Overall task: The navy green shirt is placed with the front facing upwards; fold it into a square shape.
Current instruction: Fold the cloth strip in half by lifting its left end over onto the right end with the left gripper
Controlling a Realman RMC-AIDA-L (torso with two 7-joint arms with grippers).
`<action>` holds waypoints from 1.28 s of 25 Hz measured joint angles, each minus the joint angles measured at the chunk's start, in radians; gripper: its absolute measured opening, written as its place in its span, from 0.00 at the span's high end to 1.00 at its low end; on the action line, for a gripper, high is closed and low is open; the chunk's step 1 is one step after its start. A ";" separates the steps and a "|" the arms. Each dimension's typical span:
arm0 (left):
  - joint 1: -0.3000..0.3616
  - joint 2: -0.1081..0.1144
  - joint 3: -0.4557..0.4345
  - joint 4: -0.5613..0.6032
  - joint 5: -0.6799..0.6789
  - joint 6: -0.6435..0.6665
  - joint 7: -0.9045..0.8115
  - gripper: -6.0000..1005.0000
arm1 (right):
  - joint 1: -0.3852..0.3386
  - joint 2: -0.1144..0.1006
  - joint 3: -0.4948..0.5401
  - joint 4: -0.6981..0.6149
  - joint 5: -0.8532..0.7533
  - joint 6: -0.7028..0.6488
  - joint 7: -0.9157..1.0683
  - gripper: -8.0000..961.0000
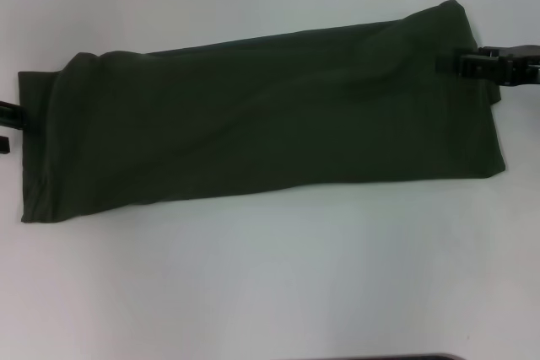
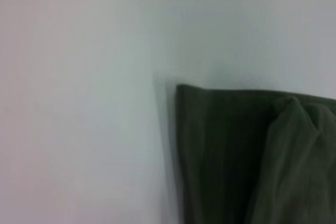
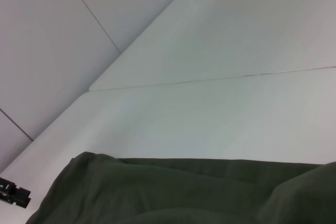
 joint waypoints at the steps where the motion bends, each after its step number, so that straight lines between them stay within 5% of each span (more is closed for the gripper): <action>1: 0.000 -0.001 0.001 0.000 0.001 -0.008 0.005 0.36 | 0.000 0.000 0.000 0.000 0.000 0.000 0.000 0.45; 32: 0.005 -0.014 0.012 -0.054 0.004 -0.065 0.004 0.36 | 0.003 0.001 0.005 0.000 0.006 -0.003 -0.001 0.45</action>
